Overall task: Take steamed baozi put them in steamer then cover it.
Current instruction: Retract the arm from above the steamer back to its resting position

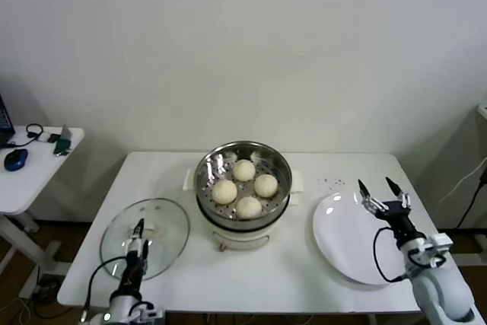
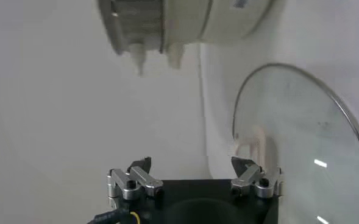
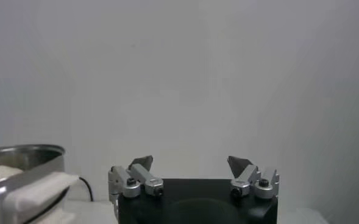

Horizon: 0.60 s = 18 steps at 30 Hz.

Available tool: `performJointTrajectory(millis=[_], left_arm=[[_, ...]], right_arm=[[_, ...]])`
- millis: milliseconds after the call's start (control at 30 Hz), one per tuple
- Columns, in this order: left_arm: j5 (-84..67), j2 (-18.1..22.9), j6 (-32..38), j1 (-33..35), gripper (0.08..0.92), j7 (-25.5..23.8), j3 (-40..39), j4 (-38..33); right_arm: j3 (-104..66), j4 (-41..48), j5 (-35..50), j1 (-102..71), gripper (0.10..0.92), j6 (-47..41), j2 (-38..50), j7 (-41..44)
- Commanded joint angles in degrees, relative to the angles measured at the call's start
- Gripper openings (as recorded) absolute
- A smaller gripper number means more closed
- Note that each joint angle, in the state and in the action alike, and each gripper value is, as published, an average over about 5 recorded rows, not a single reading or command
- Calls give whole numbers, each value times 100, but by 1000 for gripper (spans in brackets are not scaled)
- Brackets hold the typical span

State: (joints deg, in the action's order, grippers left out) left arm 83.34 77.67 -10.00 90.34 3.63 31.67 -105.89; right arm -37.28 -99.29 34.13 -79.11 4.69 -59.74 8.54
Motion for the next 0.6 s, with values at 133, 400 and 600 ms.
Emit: performJointTrajectory(millis=[133, 400, 600], left_arm=[[658, 1, 0, -1062, 823, 143, 36, 1297], [695, 36, 12, -1373, 823, 206, 62, 1690], [628, 25, 37, -1581, 823, 311, 53, 1910]], right_arm=[[-456, -105, -249, -693, 823, 47, -388, 15], [-518, -153, -269, -763, 823, 41, -407, 83], [-557, -162, -326, -799, 823, 51, -473, 143]])
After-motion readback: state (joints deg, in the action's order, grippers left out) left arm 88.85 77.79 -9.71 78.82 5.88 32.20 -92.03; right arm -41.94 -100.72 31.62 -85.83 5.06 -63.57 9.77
